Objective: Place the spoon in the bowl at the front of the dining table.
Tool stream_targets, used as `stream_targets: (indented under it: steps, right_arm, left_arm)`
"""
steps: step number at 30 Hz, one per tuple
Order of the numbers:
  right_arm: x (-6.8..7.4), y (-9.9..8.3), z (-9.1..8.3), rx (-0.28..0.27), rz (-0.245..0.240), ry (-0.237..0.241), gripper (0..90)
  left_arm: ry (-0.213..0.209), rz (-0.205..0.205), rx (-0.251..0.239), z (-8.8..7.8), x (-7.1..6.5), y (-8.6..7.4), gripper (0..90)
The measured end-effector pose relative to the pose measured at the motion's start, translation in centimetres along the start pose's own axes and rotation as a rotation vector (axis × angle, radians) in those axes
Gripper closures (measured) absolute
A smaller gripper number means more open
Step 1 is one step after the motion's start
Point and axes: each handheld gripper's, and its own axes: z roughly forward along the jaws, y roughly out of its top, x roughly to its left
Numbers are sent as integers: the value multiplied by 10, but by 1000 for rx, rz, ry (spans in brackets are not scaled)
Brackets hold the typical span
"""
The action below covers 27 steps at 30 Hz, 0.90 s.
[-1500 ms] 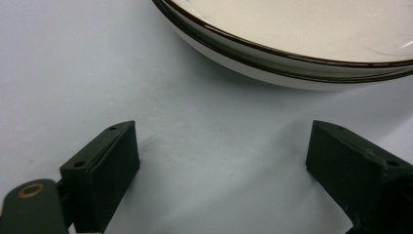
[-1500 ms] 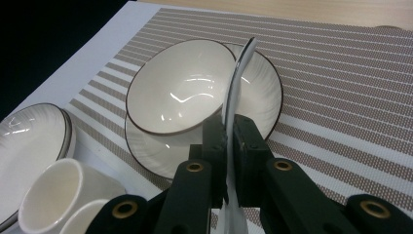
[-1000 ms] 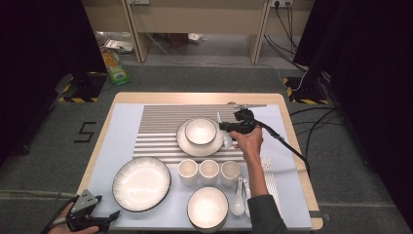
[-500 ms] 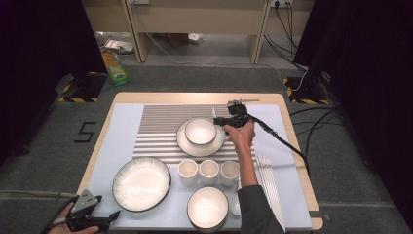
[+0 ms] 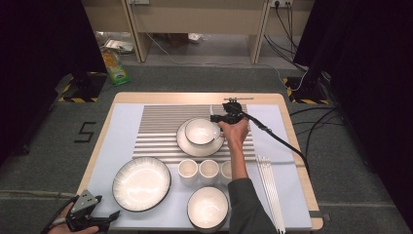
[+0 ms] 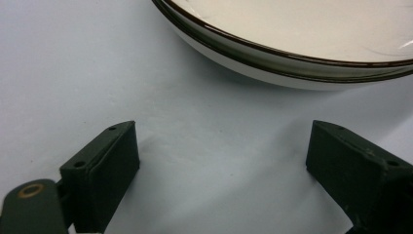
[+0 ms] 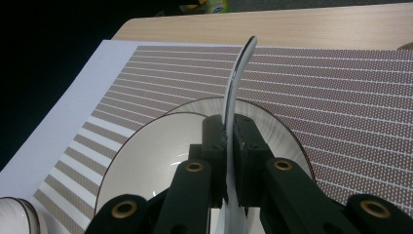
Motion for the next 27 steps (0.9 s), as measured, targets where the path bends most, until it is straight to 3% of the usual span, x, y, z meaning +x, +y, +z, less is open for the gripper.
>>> stream_targets:
  steps: [27]
  right_arm:
    - [0, -2, 17, -37, 52, -21, 845]
  left_arm:
    - [0, 0, -3, 0, 0, 0, 107]
